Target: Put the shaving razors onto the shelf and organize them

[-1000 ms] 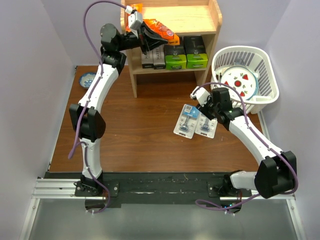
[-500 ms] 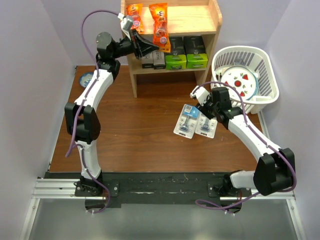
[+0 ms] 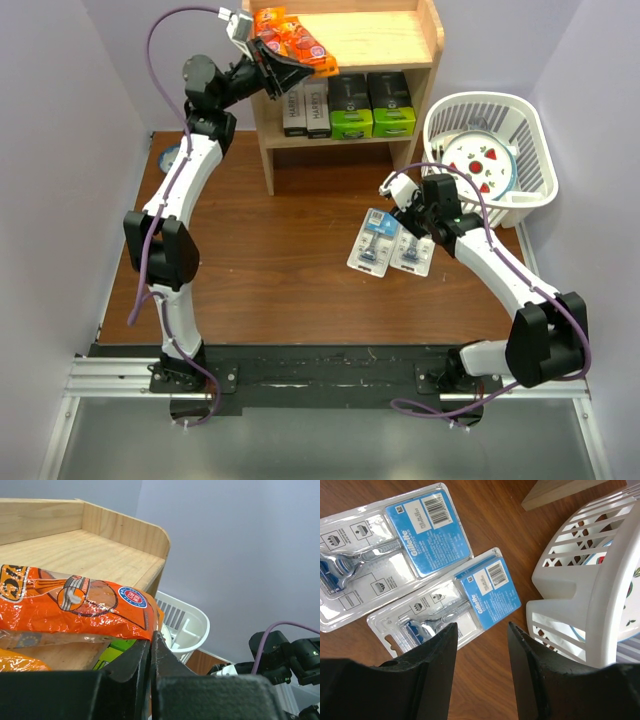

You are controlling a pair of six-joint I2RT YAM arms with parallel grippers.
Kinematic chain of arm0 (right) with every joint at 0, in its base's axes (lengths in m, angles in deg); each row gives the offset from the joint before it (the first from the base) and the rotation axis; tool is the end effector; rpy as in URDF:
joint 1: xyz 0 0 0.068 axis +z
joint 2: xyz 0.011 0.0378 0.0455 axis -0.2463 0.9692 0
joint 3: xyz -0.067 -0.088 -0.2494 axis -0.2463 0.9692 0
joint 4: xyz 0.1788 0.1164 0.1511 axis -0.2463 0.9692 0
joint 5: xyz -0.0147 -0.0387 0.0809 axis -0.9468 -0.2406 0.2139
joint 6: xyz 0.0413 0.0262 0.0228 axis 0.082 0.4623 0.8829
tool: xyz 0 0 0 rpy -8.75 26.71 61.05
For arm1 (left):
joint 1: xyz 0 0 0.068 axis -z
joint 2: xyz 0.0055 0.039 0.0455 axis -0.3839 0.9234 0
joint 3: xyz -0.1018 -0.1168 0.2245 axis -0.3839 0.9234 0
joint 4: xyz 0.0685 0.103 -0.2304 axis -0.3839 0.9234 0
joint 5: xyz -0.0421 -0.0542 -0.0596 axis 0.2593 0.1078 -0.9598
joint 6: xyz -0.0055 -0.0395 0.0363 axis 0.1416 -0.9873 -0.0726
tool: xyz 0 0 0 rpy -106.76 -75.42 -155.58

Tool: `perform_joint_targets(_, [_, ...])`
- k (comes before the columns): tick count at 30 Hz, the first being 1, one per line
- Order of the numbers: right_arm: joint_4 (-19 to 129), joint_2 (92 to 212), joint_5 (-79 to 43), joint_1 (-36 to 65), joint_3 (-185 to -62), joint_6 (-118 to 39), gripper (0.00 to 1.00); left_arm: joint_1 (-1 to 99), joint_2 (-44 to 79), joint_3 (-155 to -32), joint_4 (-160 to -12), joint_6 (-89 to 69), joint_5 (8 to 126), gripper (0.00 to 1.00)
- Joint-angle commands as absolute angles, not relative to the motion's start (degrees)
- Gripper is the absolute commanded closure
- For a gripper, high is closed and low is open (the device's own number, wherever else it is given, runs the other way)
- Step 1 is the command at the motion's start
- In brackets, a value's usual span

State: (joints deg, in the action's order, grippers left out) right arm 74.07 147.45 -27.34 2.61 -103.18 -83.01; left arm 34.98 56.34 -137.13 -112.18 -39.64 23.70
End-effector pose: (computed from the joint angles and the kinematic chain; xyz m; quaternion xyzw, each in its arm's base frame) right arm 0.2797 0.0835 0.2661 -0.4046 0.8137 -0.0883 0.4079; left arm 0.4412 -0.1254 0.4651 0.2475 0.5347 -0.5473 0.5944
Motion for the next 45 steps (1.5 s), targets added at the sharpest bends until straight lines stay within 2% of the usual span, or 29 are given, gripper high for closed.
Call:
perform_joint_targets(1, [71.92,147.23,-26.92,2.44,-104.41,-81.77,0.52,34.71,54.49,-139.58,-108.32,-40.92,26.14,0.92])
perform_joint_targets(5, [71.92,147.06,-26.66,2.27,-104.41,-81.68,0.52,34.71,54.76,-139.23,-107.79,-39.61,21.07,1.00])
perform_joint_targets(9, [71.74,147.23,-26.57,2.35,-104.32,-81.50,0.51,34.71,54.93,-139.05,-109.28,-40.66,16.57,1.00])
perform_joint_targets(16, [71.65,147.58,-26.04,2.35,-104.76,-81.07,0.51,33.48,54.84,-137.91,-109.55,-42.59,15.42,1.00])
perform_joint_targets(20, [72.09,147.41,-25.51,2.35,-105.90,-80.10,0.51,32.33,55.81,-138.79,-108.76,-42.51,14.72,0.96])
perform_joint_targets(23, [73.67,146.35,-19.47,2.35,-112.12,-74.42,0.52,31.54,55.38,-139.31,-108.49,-41.89,14.45,0.86])
perform_joint_targets(24, [74.28,146.53,-16.92,2.35,-114.84,-72.56,0.51,31.37,55.20,-139.23,-108.32,-41.72,14.45,0.73])
perform_joint_targets(27, [72.98,149.16,-7.25,2.36,-126.97,-64.56,0.48,31.28,54.67,-139.14,-107.53,-41.28,14.89,0.55])
perform_joint_targets(31, [70.43,156.35,-1.35,2.53,-141.02,-55.77,0.46,31.36,54.14,-138.88,-107.17,-40.75,15.86,0.52])
perform_joint_targets(34, [68.58,158.56,0.59,3.14,-145.87,-54.26,0.45,31.28,52.66,-137.47,-106.65,-40.05,15.60,0.50])
perform_joint_targets(41, [63.31,161.99,2.00,6.48,-151.69,-48.63,0.45,31.28,46.41,-128.96,-107.44,-37.06,14.63,0.41])
perform_joint_targets(45, [62.43,165.15,2.79,10.69,-155.03,-48.72,0.48,31.28,42.02,-123.77,-106.65,-34.86,14.28,0.37])
